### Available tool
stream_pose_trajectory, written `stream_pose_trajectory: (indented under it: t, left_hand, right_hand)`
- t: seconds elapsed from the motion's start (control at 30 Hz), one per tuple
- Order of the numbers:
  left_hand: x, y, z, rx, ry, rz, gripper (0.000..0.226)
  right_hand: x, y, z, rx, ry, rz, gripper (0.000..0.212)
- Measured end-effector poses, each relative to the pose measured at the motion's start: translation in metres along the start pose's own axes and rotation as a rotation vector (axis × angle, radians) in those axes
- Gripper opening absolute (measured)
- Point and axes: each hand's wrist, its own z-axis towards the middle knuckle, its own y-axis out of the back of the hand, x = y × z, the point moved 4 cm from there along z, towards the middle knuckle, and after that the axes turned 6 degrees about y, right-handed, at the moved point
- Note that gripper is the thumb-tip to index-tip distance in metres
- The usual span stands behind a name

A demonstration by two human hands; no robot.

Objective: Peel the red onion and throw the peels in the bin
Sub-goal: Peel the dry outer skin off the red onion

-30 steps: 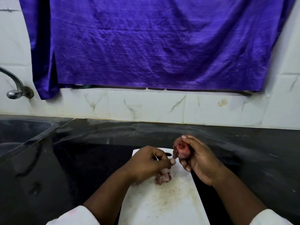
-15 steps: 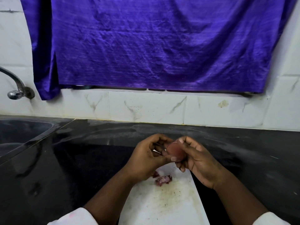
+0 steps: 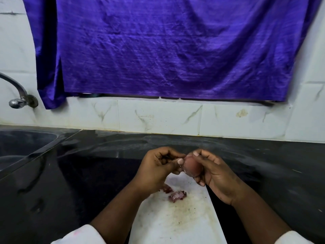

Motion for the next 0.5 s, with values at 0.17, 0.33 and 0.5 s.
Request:
stream_pose_trajectory:
  t: [0.17,0.33,0.5]
  left_hand:
    - [-0.0005,0.0017,-0.0007,-0.024,-0.001,0.042,0.005]
    - [0.0021,0.0016,0.0001,-0.020,0.038,0.094,0.006]
    - [0.0093,0.0021,0.0000,0.013,0.143,0.130,0.012]
  right_hand:
    - [-0.0015,-0.0011,0.0009,-0.008,-0.007,-0.010,0.036]
    - [-0.0016,-0.0015,-0.0002,0.010,-0.008,-0.031,0.049]
    - [-0.0014,-0.0010,-0.0006,0.025,-0.057,-0.014,0.042]
